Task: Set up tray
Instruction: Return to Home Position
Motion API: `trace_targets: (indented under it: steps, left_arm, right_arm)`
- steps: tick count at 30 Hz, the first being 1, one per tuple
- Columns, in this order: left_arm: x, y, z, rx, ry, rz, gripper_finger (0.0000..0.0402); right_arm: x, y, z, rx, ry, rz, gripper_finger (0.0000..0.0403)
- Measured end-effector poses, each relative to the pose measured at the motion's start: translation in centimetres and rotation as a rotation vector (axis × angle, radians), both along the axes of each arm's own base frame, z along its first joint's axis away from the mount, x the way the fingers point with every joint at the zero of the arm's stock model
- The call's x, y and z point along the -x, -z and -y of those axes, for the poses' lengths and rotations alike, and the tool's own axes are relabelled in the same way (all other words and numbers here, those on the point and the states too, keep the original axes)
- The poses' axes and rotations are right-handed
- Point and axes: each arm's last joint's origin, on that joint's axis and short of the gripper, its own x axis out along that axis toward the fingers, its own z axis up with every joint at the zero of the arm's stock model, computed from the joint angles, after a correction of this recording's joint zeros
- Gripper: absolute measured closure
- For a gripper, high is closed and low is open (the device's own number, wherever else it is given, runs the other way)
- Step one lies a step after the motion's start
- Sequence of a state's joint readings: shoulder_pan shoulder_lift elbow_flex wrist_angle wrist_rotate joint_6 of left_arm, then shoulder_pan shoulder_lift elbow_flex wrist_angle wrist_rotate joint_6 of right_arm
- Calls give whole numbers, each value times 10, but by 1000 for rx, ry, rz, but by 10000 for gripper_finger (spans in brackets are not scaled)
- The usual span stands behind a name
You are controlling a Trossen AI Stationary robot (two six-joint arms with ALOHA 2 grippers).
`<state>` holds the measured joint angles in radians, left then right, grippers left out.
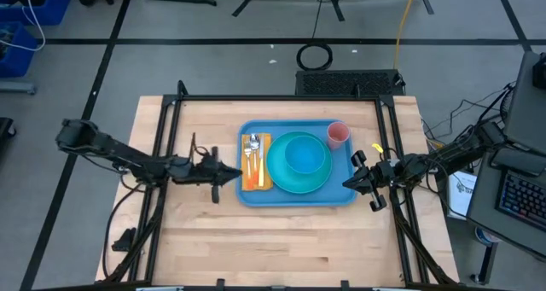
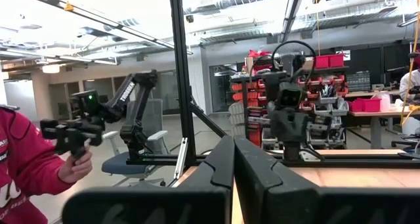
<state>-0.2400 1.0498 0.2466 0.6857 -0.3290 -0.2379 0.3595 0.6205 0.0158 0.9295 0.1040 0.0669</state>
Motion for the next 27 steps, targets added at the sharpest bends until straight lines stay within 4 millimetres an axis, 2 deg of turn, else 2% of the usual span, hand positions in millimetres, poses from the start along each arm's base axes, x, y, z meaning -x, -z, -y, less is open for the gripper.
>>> trace_targets:
  steps: [5,10,16,27]
  left_arm:
    - [23,-10,1,-13,-134,-30,378]
    - [40,-25,4,-72,-120,33,378]
    - [60,-30,5,-113,-213,19,378]
    - [87,-35,1,-122,-135,38,378]
  right_arm:
    - [0,0,0,0,0,0,403]
    - [0,0,0,0,0,0,403]
    - [0,0,0,0,0,0,403]
    - [0,0,0,0,0,0,403]
